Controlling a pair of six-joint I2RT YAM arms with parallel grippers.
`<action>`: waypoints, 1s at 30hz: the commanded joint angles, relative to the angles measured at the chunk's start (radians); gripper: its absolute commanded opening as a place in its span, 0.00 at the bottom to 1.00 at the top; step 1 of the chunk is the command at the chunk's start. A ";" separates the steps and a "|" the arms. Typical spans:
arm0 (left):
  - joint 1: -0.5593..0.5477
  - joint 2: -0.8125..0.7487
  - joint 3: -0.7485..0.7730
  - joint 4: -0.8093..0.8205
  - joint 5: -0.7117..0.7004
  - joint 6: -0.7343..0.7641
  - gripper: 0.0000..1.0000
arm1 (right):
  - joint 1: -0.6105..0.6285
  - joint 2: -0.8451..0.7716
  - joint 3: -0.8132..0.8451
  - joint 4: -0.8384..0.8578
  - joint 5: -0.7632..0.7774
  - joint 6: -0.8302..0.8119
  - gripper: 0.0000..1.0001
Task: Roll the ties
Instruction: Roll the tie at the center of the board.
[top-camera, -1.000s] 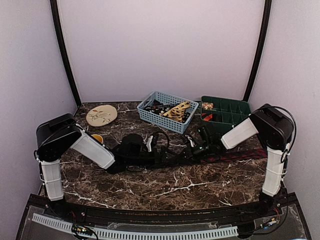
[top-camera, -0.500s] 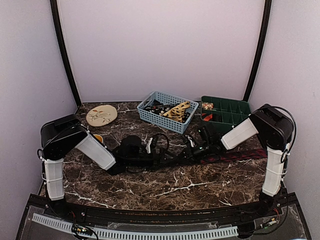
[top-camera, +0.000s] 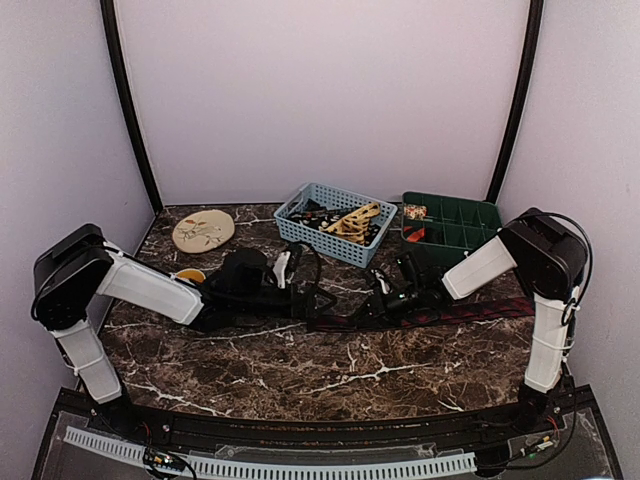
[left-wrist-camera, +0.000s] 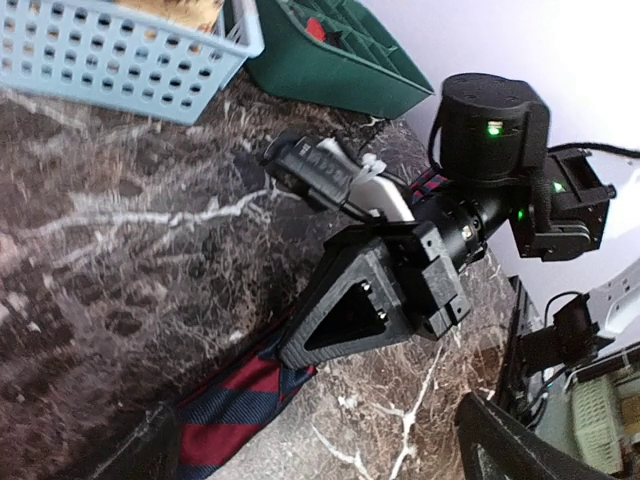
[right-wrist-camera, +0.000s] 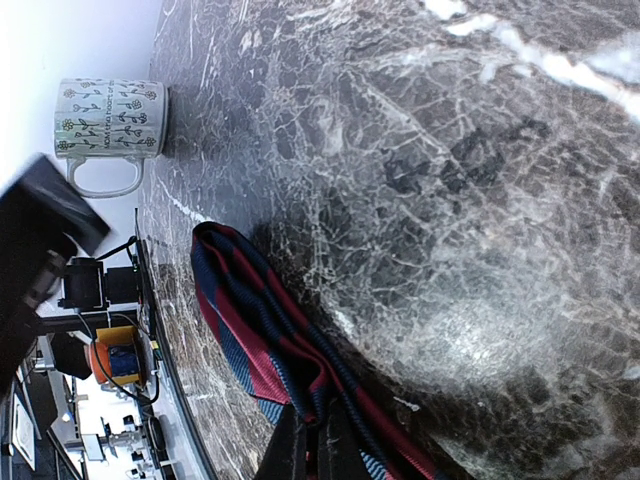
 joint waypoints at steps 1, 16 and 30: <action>-0.004 -0.094 0.039 -0.203 -0.065 0.483 0.99 | -0.006 0.022 -0.026 -0.053 0.057 -0.015 0.00; 0.007 0.185 0.224 -0.298 0.131 1.119 0.91 | -0.006 0.028 -0.030 -0.063 0.055 -0.030 0.00; 0.011 0.249 0.221 -0.375 0.138 1.167 0.38 | 0.014 0.001 -0.042 -0.020 0.031 0.028 0.00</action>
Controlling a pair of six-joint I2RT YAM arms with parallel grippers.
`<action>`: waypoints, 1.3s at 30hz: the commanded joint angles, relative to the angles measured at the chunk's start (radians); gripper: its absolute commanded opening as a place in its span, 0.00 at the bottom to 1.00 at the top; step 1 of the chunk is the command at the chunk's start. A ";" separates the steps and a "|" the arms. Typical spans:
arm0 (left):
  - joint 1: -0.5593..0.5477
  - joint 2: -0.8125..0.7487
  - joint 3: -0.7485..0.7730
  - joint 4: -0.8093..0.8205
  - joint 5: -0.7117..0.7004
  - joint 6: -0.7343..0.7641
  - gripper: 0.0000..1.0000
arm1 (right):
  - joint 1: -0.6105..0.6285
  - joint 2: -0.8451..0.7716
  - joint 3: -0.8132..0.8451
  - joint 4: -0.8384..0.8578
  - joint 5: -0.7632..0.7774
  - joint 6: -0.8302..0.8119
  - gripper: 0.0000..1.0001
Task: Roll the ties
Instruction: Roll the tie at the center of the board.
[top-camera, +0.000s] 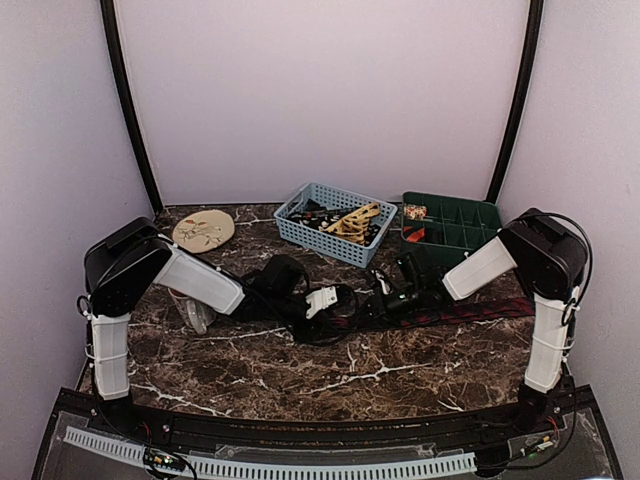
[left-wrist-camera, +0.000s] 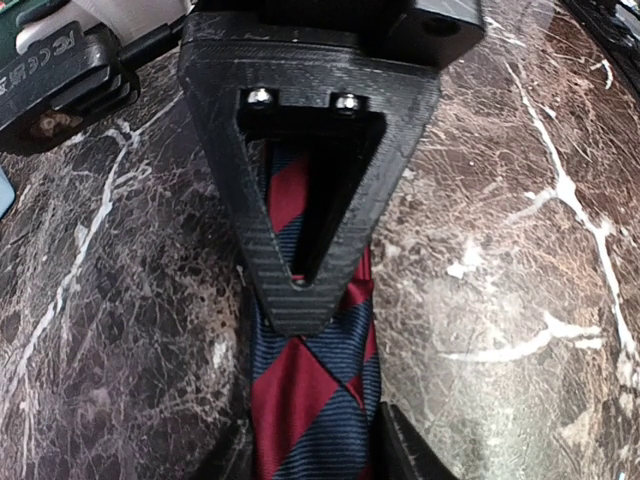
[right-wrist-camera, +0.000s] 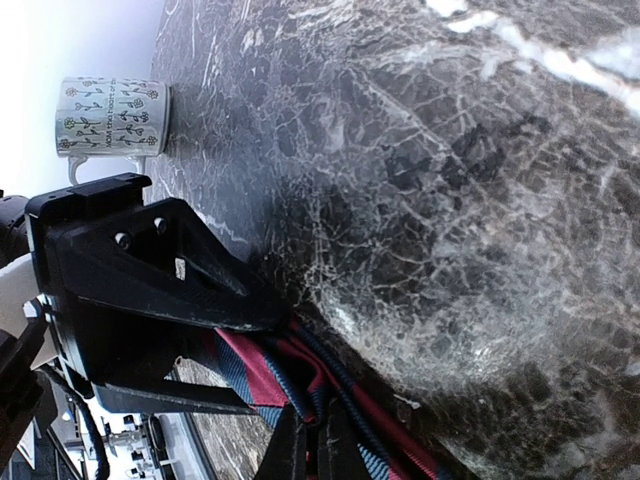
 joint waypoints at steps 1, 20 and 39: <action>0.008 -0.037 -0.070 -0.074 -0.020 0.003 0.36 | 0.013 -0.004 -0.042 -0.017 0.028 0.045 0.00; 0.011 -0.047 -0.125 -0.057 -0.011 -0.007 0.35 | 0.042 -0.175 0.015 -0.099 0.077 0.026 0.28; 0.013 -0.046 -0.110 -0.077 -0.013 -0.012 0.41 | 0.119 0.036 0.084 -0.009 0.017 0.092 0.06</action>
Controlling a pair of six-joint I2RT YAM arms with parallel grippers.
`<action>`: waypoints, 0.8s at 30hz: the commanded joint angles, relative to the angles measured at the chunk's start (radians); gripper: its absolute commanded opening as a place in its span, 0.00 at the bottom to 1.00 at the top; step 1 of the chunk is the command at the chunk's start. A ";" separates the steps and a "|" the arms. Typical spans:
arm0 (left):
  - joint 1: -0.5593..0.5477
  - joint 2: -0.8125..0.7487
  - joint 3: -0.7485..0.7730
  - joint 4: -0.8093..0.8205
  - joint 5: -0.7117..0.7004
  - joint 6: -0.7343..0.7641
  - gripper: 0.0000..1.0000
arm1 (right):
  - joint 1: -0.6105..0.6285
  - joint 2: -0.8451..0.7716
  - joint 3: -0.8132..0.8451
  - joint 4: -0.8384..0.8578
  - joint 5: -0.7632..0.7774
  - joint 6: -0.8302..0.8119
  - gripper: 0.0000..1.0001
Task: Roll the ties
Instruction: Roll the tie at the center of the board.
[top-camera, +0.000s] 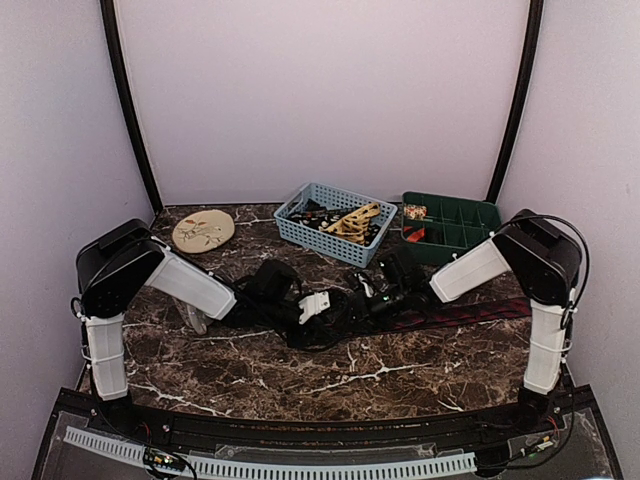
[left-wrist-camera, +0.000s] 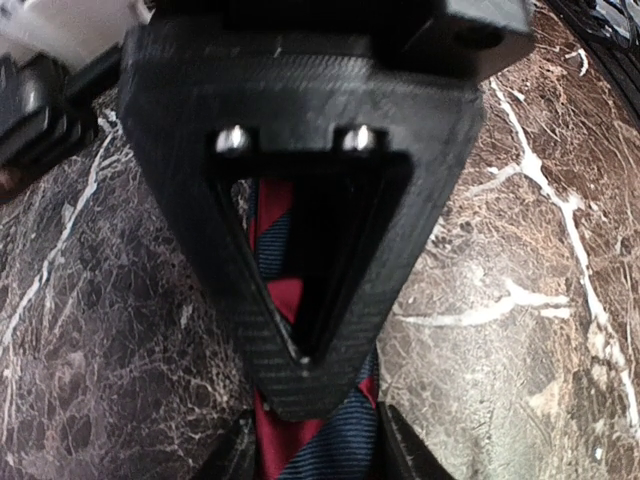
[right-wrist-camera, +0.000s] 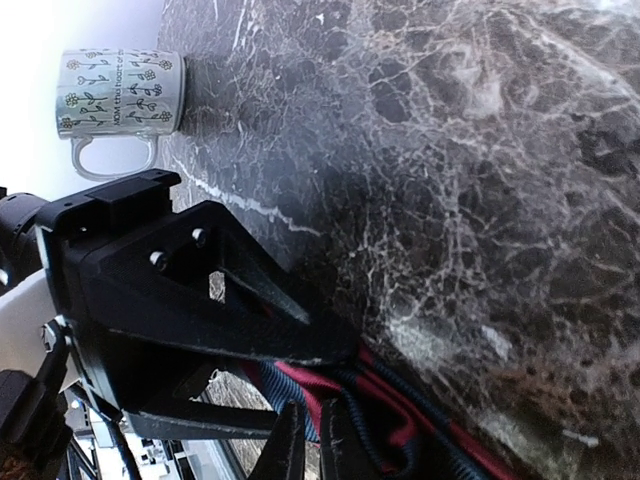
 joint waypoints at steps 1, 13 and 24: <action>0.008 -0.005 -0.016 -0.125 -0.024 -0.010 0.45 | 0.010 0.052 0.017 0.024 0.004 -0.013 0.06; 0.023 -0.379 -0.219 -0.009 -0.069 -0.496 0.70 | -0.010 0.080 -0.074 0.013 0.045 -0.038 0.04; 0.009 -0.426 -0.300 -0.042 -0.129 -0.195 0.79 | -0.022 0.071 -0.058 -0.051 0.059 -0.116 0.04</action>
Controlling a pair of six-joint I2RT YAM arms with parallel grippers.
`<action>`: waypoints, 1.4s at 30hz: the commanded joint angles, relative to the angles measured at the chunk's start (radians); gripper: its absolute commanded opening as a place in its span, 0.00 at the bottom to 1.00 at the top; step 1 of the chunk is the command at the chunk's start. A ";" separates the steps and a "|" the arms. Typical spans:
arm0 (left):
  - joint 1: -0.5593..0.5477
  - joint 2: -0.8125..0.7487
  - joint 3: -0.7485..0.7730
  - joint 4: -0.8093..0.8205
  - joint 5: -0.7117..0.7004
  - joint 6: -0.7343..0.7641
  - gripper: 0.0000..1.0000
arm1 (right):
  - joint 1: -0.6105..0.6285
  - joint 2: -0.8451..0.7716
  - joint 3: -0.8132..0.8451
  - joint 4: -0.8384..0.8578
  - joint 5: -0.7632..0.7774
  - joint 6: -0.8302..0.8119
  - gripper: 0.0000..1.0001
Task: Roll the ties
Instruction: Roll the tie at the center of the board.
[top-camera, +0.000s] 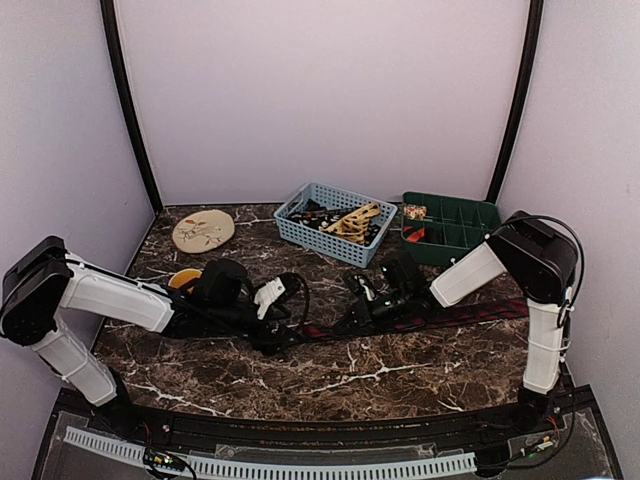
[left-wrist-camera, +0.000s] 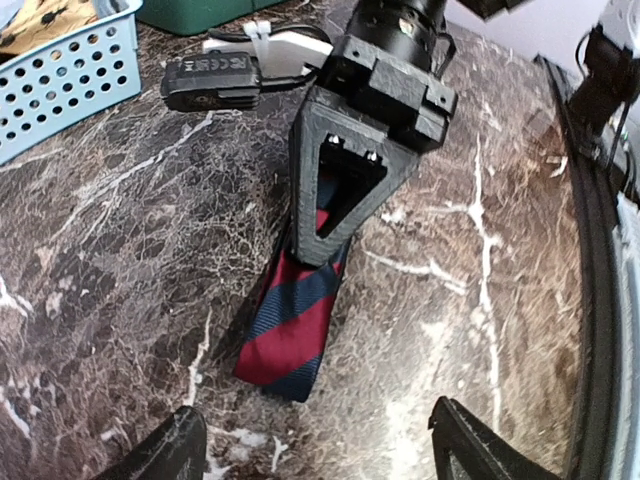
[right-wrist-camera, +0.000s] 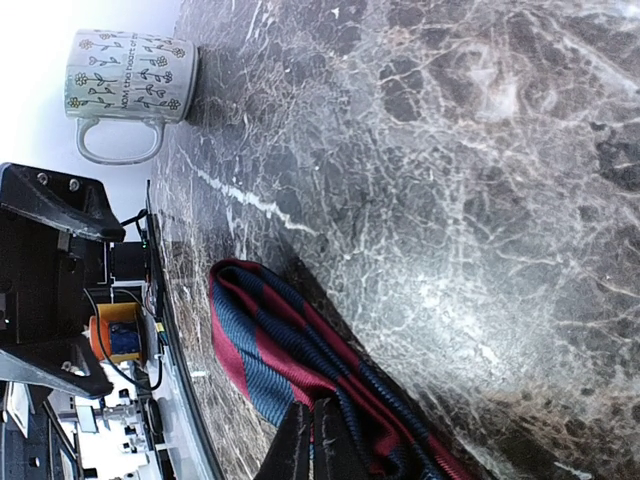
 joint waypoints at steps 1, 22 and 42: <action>-0.003 0.074 0.052 -0.037 -0.034 0.231 0.79 | -0.010 0.031 -0.022 -0.156 0.070 -0.062 0.04; 0.008 0.301 0.169 -0.014 0.066 0.443 0.40 | -0.008 0.044 0.011 -0.258 0.127 -0.148 0.02; -0.051 0.465 0.333 0.221 0.190 0.268 0.33 | -0.007 0.042 0.006 -0.224 0.100 -0.134 0.01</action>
